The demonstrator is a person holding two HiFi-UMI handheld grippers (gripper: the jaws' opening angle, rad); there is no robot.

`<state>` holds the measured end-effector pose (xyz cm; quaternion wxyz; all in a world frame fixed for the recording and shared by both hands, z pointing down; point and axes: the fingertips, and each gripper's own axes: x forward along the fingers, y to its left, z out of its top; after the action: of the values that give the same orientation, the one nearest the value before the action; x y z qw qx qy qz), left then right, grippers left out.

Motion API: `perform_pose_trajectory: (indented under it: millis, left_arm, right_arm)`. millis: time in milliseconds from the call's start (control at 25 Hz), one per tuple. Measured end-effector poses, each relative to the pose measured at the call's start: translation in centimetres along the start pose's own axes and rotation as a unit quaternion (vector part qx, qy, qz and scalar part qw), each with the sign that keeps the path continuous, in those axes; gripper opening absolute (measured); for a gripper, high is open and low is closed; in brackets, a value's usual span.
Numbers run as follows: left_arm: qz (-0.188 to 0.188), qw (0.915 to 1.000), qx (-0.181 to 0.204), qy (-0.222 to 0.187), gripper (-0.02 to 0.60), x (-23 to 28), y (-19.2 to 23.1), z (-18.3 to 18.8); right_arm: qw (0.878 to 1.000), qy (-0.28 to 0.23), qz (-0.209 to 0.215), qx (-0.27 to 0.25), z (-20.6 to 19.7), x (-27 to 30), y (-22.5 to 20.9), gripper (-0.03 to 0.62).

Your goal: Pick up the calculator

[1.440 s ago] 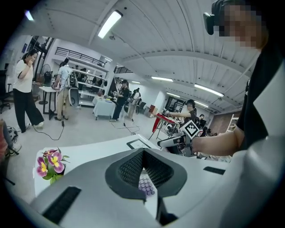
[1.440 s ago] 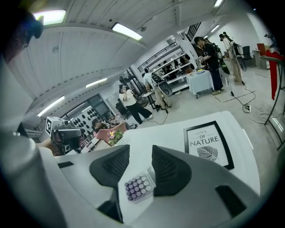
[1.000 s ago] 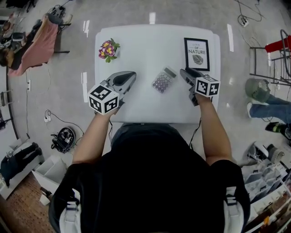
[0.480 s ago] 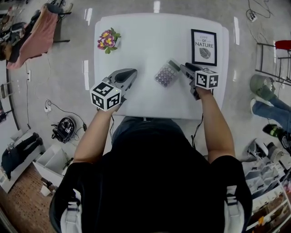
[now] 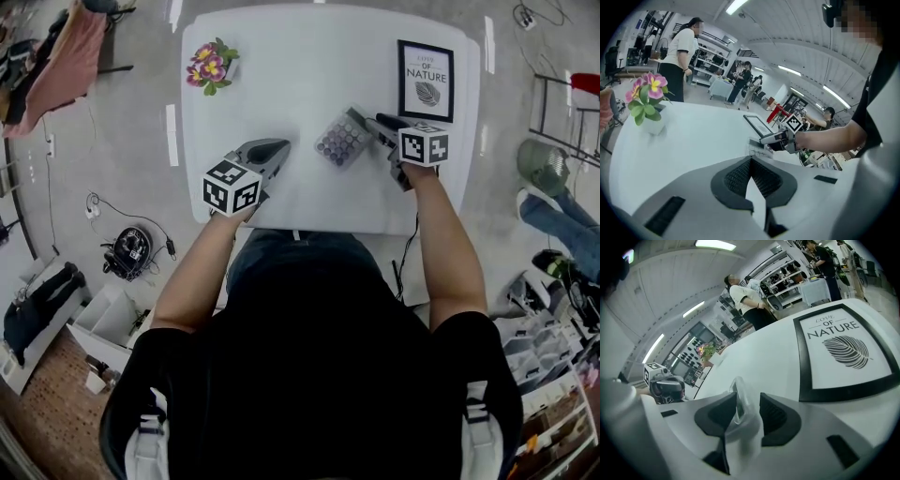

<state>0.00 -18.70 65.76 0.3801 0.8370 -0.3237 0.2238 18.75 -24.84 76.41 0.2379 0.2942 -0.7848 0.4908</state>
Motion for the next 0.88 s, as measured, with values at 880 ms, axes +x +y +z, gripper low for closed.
perform_pose_trajectory:
  millis: [880]
  left_arm:
    - [-0.034, 0.9925, -0.032, 0.113, 0.017, 8.5, -0.5, -9.7]
  right_arm:
    - [0.995, 0.073, 0.062, -0.022, -1.8, 1.9, 1.6, 0.141]
